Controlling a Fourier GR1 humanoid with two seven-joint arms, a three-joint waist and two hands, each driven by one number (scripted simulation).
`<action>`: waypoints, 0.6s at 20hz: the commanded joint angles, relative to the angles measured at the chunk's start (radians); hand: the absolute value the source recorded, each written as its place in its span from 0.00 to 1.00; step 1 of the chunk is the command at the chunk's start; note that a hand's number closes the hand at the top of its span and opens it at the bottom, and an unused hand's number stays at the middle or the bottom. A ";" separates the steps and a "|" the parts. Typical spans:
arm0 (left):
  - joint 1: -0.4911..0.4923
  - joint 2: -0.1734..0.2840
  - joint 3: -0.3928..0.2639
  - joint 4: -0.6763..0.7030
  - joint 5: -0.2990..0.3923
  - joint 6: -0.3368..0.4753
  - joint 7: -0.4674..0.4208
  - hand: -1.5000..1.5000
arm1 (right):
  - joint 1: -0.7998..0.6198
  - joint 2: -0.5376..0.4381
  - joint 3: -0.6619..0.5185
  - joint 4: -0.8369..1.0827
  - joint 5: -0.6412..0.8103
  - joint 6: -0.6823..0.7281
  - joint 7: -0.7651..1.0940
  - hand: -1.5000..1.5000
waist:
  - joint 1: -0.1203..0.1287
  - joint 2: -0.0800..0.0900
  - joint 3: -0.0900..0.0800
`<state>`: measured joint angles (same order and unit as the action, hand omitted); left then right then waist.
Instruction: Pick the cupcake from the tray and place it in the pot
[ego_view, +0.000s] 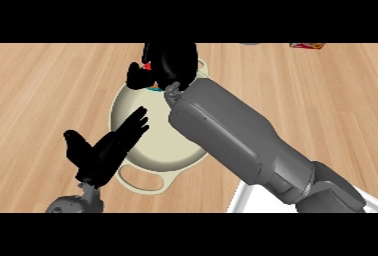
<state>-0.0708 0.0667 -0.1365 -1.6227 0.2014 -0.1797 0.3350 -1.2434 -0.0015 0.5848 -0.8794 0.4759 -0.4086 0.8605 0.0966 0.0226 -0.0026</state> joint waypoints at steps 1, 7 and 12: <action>-0.055 -0.006 0.018 0.052 0.009 -0.005 -0.006 0.50 | -0.013 0.001 0.005 0.111 -0.120 -0.122 -0.064 1.00 | 0.012 0.009 0.000; -0.056 -0.047 -0.037 0.037 -0.031 0.023 0.001 0.50 | 0.051 0.001 -0.049 0.057 -0.327 -0.291 -0.183 0.00 | 0.030 0.014 0.002; -0.025 -0.040 -0.047 0.010 -0.030 0.017 0.013 0.50 | 0.071 0.001 -0.027 0.089 -0.445 -0.393 -0.325 0.00 | 0.054 0.013 0.002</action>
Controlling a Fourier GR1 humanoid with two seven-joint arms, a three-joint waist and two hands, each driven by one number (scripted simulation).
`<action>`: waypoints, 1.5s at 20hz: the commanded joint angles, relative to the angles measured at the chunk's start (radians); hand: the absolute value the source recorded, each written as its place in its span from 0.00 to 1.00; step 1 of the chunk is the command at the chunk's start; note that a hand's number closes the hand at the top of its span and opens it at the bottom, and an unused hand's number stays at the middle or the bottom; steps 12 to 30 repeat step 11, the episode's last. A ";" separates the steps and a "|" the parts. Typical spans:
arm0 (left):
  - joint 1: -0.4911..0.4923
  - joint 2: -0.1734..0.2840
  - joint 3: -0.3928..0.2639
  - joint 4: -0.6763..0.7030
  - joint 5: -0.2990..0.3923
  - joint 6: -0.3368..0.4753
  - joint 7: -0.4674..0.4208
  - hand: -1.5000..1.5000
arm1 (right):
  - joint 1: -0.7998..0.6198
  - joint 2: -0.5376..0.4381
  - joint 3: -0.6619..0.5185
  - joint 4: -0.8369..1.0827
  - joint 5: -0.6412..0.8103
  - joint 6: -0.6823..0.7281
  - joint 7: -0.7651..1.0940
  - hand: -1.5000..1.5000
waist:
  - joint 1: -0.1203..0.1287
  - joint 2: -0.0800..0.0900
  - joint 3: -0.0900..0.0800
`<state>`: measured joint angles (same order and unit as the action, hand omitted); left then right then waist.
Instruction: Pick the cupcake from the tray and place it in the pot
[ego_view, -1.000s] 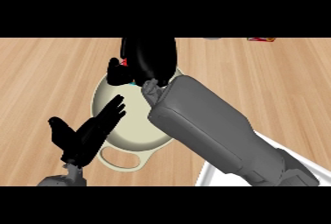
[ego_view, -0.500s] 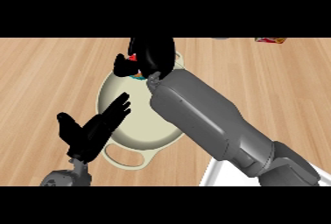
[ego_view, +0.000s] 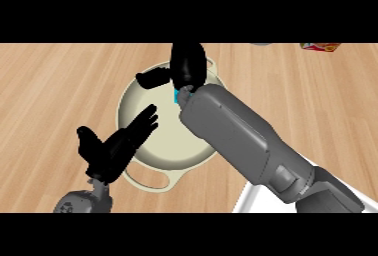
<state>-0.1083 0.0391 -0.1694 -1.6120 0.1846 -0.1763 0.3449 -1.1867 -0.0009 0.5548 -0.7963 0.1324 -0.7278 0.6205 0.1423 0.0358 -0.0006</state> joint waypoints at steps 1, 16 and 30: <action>-0.018 -0.010 -0.011 0.003 -0.011 0.006 0.001 0.50 | -0.013 0.001 -0.017 0.037 -0.103 -0.095 -0.113 0.00 | 0.005 0.003 0.000; 0.065 0.004 0.020 -0.017 -0.015 0.021 -0.030 0.50 | -0.010 0.001 0.035 0.149 -0.191 -0.260 -0.247 0.00 | -0.066 -0.021 0.000; 0.065 0.004 0.020 -0.017 -0.015 0.021 -0.030 0.50 | -0.010 0.001 0.035 0.149 -0.191 -0.260 -0.247 0.00 | -0.066 -0.021 0.000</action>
